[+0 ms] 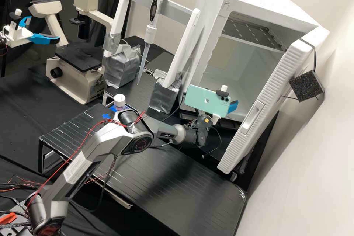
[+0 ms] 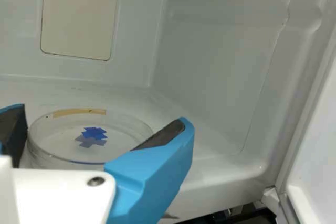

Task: Move the petri dish to the microscope

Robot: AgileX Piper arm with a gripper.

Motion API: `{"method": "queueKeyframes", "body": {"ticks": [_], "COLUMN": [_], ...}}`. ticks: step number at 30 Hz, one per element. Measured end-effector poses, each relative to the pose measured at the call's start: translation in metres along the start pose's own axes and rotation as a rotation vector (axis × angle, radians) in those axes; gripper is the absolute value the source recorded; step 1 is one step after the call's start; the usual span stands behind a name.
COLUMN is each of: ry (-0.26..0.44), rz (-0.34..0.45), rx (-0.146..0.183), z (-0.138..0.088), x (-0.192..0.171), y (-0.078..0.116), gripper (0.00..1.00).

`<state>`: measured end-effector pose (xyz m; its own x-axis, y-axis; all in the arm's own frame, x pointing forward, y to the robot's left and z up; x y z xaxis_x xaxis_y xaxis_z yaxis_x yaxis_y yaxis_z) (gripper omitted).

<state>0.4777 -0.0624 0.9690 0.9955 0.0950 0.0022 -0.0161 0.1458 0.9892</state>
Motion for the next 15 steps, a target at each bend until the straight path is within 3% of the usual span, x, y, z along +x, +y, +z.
{"method": "queueKeyframes", "body": {"ticks": [7, 15], "ry": [0.003, 0.0], "rz": [-0.006, -0.011], "rx": [-0.024, -0.021], "z": [-0.0009, 0.0016], "x": [0.002, 0.0028], "y": [0.002, -0.0005], "gripper": [0.0, 0.0]}}
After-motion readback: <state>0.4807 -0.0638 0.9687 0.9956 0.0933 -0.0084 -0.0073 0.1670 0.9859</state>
